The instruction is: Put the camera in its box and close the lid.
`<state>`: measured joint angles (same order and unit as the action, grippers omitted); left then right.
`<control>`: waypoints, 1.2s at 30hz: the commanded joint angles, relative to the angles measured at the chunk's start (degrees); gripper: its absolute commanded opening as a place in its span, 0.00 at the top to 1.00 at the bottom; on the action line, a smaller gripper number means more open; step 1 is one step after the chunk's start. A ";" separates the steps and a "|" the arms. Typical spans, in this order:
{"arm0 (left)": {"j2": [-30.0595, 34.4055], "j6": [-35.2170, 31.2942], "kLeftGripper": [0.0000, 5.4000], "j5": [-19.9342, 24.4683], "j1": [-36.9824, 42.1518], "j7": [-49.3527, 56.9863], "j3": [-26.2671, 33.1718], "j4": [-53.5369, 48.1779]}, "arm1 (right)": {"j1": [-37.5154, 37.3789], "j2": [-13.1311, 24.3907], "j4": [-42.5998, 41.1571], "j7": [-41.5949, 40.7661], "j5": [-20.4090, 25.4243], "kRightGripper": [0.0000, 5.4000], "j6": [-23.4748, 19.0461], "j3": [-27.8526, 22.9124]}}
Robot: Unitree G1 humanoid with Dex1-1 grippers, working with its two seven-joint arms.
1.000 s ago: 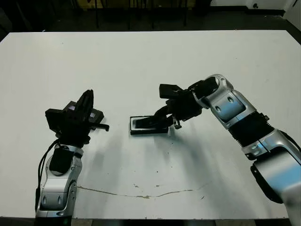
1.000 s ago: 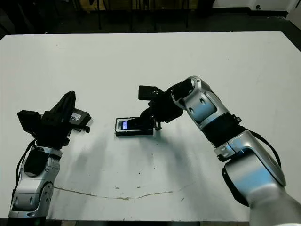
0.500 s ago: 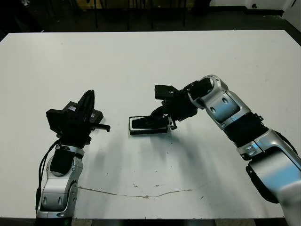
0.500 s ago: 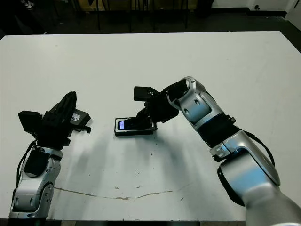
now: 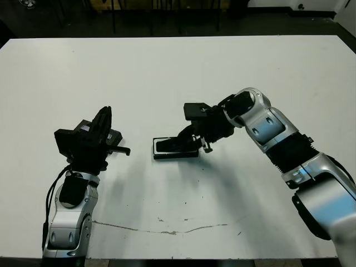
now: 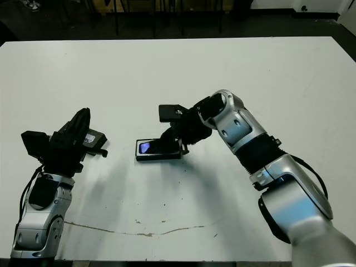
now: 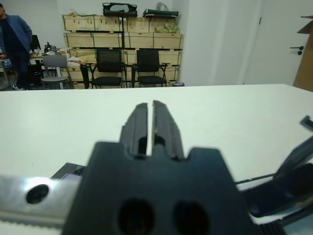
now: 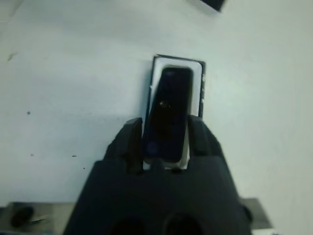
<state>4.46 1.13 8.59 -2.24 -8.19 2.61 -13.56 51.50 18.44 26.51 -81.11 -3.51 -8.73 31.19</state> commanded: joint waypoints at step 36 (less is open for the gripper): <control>5.04 -2.91 1.00 0.89 -2.95 -2.62 3.66 -5.59 | -38.32 0.12 -45.92 47.48 15.20 0.26 -16.63 -33.08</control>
<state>7.54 -0.38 9.27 -3.55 -10.06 5.04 -18.24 15.23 18.05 -18.60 -34.51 11.54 -25.96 -1.03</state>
